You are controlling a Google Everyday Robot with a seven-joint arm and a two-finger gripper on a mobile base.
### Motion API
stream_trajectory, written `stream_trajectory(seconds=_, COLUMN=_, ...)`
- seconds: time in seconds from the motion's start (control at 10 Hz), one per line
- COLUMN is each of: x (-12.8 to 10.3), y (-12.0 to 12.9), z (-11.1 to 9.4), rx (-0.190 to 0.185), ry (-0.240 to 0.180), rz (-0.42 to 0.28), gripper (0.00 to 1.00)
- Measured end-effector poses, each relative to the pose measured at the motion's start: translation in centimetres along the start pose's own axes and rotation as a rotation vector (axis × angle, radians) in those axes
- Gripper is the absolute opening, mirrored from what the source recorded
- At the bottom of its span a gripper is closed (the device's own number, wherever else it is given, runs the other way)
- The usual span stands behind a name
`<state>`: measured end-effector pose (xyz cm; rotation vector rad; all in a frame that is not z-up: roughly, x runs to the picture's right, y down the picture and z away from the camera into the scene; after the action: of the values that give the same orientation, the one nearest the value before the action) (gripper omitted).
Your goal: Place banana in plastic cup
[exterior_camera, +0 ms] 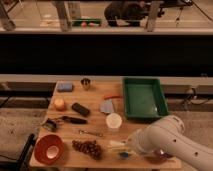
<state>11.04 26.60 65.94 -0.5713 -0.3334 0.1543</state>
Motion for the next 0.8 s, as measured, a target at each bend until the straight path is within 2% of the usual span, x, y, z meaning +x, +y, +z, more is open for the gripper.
stream_trajectory(seconds=0.1, x=0.03, y=-0.11, z=0.19, rx=-0.003, ry=0.000, rz=0.001, gripper=0.73)
stream_trajectory(seconds=0.2, x=0.03, y=-0.19, z=0.31, rx=-0.005, ry=0.000, rz=0.003, gripper=0.78)
stream_trajectory(seconds=0.8, x=0.06, y=-0.73, z=0.87, rx=-0.010, ry=0.014, rz=0.001, gripper=0.80)
